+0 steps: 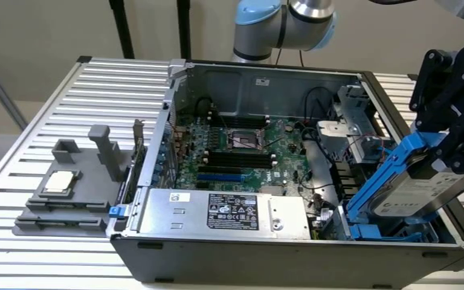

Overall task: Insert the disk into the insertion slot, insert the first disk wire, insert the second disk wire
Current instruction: 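Insert the disk into the insertion slot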

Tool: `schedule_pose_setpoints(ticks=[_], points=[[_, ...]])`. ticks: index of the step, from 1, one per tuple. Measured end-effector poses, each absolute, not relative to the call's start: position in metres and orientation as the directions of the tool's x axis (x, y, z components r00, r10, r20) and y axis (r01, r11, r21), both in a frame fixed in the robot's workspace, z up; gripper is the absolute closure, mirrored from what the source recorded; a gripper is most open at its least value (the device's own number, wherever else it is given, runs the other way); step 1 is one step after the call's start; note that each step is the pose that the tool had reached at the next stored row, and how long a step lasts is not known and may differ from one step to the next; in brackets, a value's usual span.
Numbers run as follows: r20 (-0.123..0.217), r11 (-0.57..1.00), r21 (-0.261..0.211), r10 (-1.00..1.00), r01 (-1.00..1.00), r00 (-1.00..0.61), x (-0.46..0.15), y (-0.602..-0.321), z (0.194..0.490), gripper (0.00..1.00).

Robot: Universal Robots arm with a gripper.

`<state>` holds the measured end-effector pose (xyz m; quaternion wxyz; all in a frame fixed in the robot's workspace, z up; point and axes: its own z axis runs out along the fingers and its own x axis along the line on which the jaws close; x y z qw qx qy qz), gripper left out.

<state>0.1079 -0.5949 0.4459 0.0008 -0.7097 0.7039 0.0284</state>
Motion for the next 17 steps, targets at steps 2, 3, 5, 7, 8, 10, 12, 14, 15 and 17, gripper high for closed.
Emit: schedule_pose_setpoints(ticks=[2, 3, 5, 7, 8, 10, 12, 14, 15, 17], points=[[-0.042, -0.01, 0.039, -0.999, -0.999, 0.009, 0.1079, -0.595, 0.4455, 0.67], [-0.043, -0.011, 0.039, -0.999, -0.999, 0.009, 0.1079, -0.595, 0.4451, 0.67], [-0.044, -0.013, 0.039, -0.999, -0.999, 0.012, 0.1079, -0.5953, 0.4443, 0.67], [-0.045, -0.017, 0.039, -0.999, -0.999, 0.015, 0.108, -0.5953, 0.4435, 0.67], [-0.046, -0.019, 0.039, -0.999, -0.999, 0.017, 0.108, -0.5954, 0.4431, 0.67], [-0.047, -0.022, 0.039, -0.999, -0.999, 0.02, 0.1079, -0.5954, 0.4424, 0.67], [-0.049, -0.025, 0.039, -0.999, -0.999, 0.024, 0.1079, -0.5954, 0.4418, 0.67], [-0.051, -0.028, 0.039, -0.998, -0.999, 0.026, 0.1079, -0.5954, 0.4411, 0.67], [-0.052, -0.03, 0.039, -0.998, -0.999, 0.028, 0.1079, -0.5954, 0.4407, 0.67], [-0.054, -0.033, 0.039, -0.998, -0.999, 0.031, 0.1079, -0.5954, 0.44, 0.67]])
